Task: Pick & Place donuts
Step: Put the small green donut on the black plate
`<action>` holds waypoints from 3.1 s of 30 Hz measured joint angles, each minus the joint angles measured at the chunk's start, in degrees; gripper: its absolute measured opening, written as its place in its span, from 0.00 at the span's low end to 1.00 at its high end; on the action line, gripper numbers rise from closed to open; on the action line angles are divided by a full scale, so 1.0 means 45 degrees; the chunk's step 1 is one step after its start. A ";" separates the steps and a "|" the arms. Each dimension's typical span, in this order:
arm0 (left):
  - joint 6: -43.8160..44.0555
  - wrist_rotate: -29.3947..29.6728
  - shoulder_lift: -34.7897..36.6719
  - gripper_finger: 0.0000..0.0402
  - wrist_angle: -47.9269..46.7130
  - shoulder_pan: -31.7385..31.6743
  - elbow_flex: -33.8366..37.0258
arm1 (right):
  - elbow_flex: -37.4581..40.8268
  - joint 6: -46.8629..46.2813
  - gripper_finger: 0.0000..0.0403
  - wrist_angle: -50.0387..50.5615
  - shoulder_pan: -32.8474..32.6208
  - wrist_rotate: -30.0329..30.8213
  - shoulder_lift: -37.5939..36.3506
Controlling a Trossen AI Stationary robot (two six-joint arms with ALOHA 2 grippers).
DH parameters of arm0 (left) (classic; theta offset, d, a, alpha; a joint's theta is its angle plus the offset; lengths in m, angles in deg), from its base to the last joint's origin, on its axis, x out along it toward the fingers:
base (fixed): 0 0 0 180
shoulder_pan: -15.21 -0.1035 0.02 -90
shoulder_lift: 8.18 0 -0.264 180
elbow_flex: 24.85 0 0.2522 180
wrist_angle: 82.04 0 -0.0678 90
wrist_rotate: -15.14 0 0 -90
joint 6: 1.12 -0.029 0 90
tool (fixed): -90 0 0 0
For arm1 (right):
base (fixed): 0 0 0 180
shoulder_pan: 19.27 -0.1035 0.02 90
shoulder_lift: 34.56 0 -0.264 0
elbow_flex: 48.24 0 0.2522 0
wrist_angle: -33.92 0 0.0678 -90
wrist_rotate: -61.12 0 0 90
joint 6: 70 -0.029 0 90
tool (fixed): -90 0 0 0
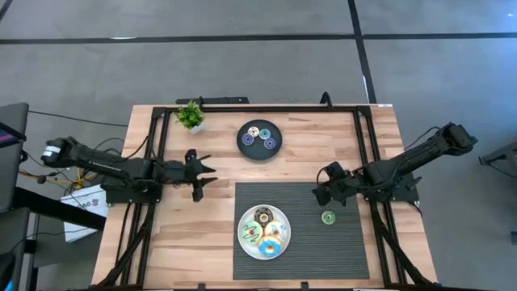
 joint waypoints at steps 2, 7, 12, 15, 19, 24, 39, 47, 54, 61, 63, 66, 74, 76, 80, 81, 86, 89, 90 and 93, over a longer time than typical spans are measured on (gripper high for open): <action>-0.0207 -0.0392 -0.0018 0.32 -0.0012 -0.0704 0.0053 | -0.0806 -0.0332 0.74 0.1246 0.0011 -0.0402 0.0200; -0.0877 -0.1572 -0.0114 0.32 0.0955 -0.2013 0.0053 | -0.2677 -0.1625 0.73 0.4195 -0.0433 -0.1417 0.1474; -0.1127 -0.2424 -0.0192 0.32 0.1346 -0.2521 0.0043 | -0.3721 -0.2811 0.72 0.4756 -0.1185 -0.2850 0.3339; -0.1126 -0.2446 -0.0192 0.32 0.1257 -0.2537 0.0043 | -0.3979 -0.3330 0.72 0.4666 -0.1662 -0.3434 0.4439; -0.1126 -0.2448 -0.0192 0.32 0.1262 -0.2537 0.0043 | -0.3987 -0.3793 0.72 0.4423 -0.2154 -0.4231 0.5616; -0.1072 -0.2883 -0.0192 0.32 0.1262 -0.2537 0.0043 | -0.3944 -0.3894 0.72 0.3512 -0.2516 -0.4686 0.6323; -0.0805 -0.2995 -0.0197 0.32 0.1306 -0.2537 0.0043 | -0.3190 -0.3927 0.72 0.2327 -0.2544 -0.4594 0.6418; -0.0805 -0.2988 -0.0197 0.32 0.1306 -0.2537 0.0043 | -0.3186 -0.4130 0.72 0.2504 -0.2515 -0.4373 0.6416; -0.0805 -0.2985 -0.0197 0.32 0.1305 -0.2537 0.0043 | -0.3186 -0.4136 0.69 0.2508 -0.2520 -0.4412 0.6416; -0.0805 -0.2980 -0.0197 0.32 0.1303 -0.2537 0.0038 | -0.3186 -0.4131 0.64 0.2503 -0.2520 -0.4466 0.6416; -0.0805 -0.2980 -0.0197 0.32 0.1306 -0.2537 0.0038 | -0.3186 -0.4136 0.63 0.2503 -0.2520 -0.4472 0.6416; -0.0805 -0.2980 -0.0197 0.32 0.1301 -0.2537 0.0038 | -0.3186 -0.4131 0.62 0.2489 -0.2520 -0.4505 0.6416; -0.0805 -0.2976 -0.0197 0.32 0.1301 -0.2537 0.0038 | -0.3186 -0.3899 0.62 0.2357 -0.2520 -0.4640 0.6416; -0.0805 -0.2975 -0.0197 0.32 0.1301 -0.2537 0.0034 | -0.3186 -0.3893 0.62 0.2352 -0.2520 -0.4651 0.6416; -0.0805 -0.2975 -0.0198 0.32 0.1301 -0.2537 0.0033 | -0.3186 -0.3893 0.62 0.2352 -0.2520 -0.4655 0.6416; -0.0805 -0.2975 -0.0199 0.32 0.1301 -0.2537 0.0033 | -0.3186 -0.3893 0.62 0.2352 -0.2520 -0.4656 0.6416; -0.0805 -0.2976 -0.0202 0.32 0.1296 -0.2537 0.0033 | -0.3186 -0.3893 0.59 0.2352 -0.2520 -0.4660 0.6416; -0.0805 -0.2975 -0.0202 0.32 0.1296 -0.2537 0.0033 | -0.3186 -0.3893 0.54 0.2352 -0.2520 -0.4665 0.6416; -0.0805 -0.2975 -0.0201 0.32 0.1296 -0.2537 0.0033 | -0.3186 -0.3893 0.53 0.2347 -0.2520 -0.4665 0.6416; -0.0805 -0.2976 -0.0202 0.32 0.1296 -0.2537 0.0033 | -0.3186 -0.3878 0.50 0.2350 -0.2520 -0.4670 0.6416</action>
